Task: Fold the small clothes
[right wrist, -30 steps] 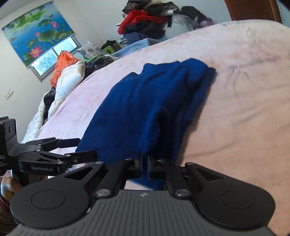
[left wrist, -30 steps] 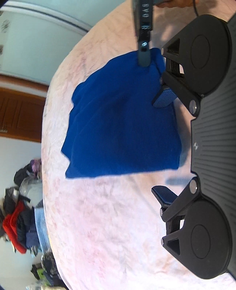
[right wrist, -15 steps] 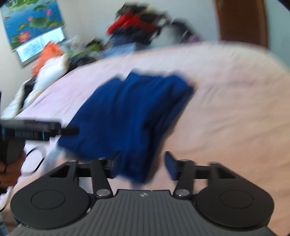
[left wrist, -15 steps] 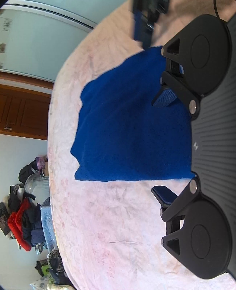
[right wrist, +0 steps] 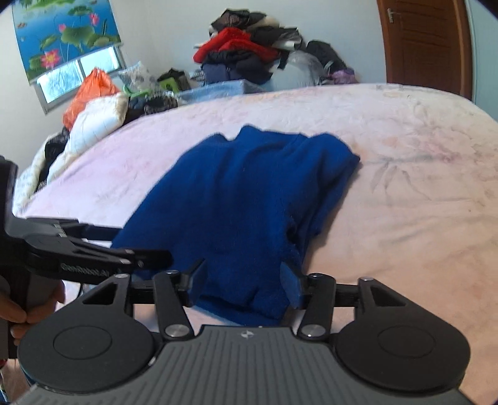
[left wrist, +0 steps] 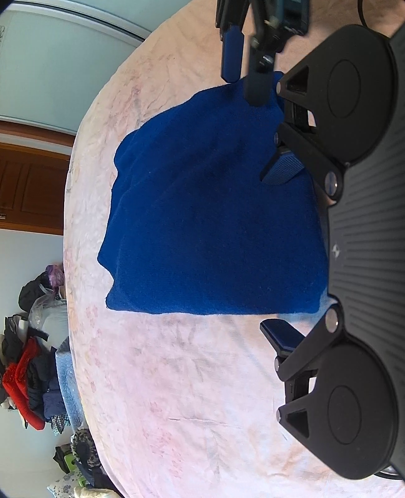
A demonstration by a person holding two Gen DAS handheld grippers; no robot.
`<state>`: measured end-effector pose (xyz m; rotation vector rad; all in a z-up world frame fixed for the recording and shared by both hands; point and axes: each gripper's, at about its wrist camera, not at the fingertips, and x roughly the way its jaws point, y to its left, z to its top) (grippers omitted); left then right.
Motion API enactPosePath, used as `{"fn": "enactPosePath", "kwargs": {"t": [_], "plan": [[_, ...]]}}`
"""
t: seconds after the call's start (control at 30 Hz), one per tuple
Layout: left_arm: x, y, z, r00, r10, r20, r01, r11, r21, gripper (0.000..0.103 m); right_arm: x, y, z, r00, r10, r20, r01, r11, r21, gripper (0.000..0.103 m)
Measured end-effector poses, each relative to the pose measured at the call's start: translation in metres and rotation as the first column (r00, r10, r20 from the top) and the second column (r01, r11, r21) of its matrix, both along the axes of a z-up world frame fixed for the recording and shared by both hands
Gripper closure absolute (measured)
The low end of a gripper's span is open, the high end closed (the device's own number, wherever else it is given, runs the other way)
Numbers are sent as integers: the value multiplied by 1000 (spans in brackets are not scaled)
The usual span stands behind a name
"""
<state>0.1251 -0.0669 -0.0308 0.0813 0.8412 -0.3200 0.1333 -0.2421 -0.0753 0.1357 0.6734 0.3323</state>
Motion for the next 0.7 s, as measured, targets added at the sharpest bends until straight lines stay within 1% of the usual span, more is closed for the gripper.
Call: {"fn": "enactPosePath", "kwargs": {"t": [0.03, 0.07, 0.1, 0.2, 0.23, 0.27, 0.37, 0.4, 0.47, 0.57, 0.6, 0.67, 0.7], "plan": [[-1, -1, 0, 1000, -3, 2, 3, 1000, 2, 9, 2, 1, -3, 1000, 6, -15, -6, 1000, -23, 32], [-1, -1, 1, 1000, -4, 4, 4, 1000, 3, 9, 5, 0, -7, 999, 9, -42, -11, 999, -41, 33], [-2, -1, 3, 1000, -6, 9, 6, 1000, 3, 9, 5, -2, -9, 998, 4, -55, -5, 999, -36, 32], [1, 0, 8, 1000, -9, 27, 9, 1000, 9, 9, 6, -20, -6, 999, -25, -46, 29, 997, 74, 32], [4, 1, 10, 999, -9, 34, 8, 1000, 17, 9, 9, -27, -4, 998, -42, -47, 47, 993, 107, 28], [8, 1, 11, 999, -4, 42, 3, 1000, 25, 9, 14, -32, -3, 997, -59, -48, 65, 989, 131, 23], [24, 4, 20, 998, 20, 64, -21, 1000, 19, 9, 35, -45, -2, 994, -89, -56, 97, 982, 161, 17], [30, 6, 23, 997, 27, 73, -28, 1000, 4, 9, 44, -48, -3, 993, -98, -62, 108, 980, 170, 17], [49, 12, 27, 995, 52, 84, -48, 998, -44, 9, 63, -56, -8, 988, -126, -86, 142, 967, 213, 12], [85, 28, 24, 992, 105, 72, -95, 986, -136, 9, 93, -70, -22, 980, -128, -151, 172, 926, 337, 11], [98, 33, 21, 992, 109, 56, -98, 980, -172, 9, 101, -73, -27, 981, -111, -161, 165, 910, 381, 11], [126, 43, 10, 993, 111, -27, -115, 964, -238, 9, 117, -77, -34, 984, -83, -160, 148, 880, 452, 11], [138, 48, 4, 993, 95, -70, -112, 949, -294, 9, 126, -79, -36, 984, -77, -160, 145, 866, 479, 11]]}}
